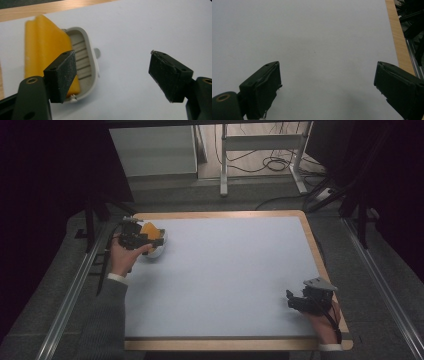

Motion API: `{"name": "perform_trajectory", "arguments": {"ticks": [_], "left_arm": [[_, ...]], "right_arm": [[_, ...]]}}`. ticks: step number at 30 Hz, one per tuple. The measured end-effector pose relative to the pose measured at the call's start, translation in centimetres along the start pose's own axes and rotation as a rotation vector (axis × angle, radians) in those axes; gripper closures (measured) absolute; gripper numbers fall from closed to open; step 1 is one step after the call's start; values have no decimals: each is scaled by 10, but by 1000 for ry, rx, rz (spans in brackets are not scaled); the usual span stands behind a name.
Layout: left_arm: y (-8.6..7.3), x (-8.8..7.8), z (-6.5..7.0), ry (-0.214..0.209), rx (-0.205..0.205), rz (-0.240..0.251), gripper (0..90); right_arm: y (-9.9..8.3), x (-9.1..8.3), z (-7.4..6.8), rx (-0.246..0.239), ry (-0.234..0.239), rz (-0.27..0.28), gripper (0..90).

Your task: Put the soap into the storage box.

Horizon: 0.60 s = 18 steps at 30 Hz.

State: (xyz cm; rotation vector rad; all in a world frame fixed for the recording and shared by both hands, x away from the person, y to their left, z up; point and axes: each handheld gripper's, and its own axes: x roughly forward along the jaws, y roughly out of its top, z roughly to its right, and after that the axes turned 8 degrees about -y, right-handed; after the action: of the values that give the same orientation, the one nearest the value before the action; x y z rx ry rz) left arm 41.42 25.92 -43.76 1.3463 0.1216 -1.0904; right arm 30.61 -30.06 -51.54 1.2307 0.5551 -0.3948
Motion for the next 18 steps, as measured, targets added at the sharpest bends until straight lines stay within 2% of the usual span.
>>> {"name": "perform_trajectory", "arguments": {"ticks": [5,8,10,12,15,18], "left_arm": [[-22,-5,14,-45,36,-16,220],[-38,-6,21,-68,42,-17,215],[-46,-6,25,-75,47,-18,215],[-56,-5,30,-65,60,5,222],[-74,0,34,-104,44,20,233],[-90,6,37,-117,40,-3,232]], "right_arm": [[0,0,0,-2,0,0,72],[0,0,0,-1,0,2,72],[0,0,0,-2,0,3,72],[0,0,-1,-4,0,2,72],[0,0,-2,-5,2,-1,72],[0,0,-1,-4,2,1,72]]}}
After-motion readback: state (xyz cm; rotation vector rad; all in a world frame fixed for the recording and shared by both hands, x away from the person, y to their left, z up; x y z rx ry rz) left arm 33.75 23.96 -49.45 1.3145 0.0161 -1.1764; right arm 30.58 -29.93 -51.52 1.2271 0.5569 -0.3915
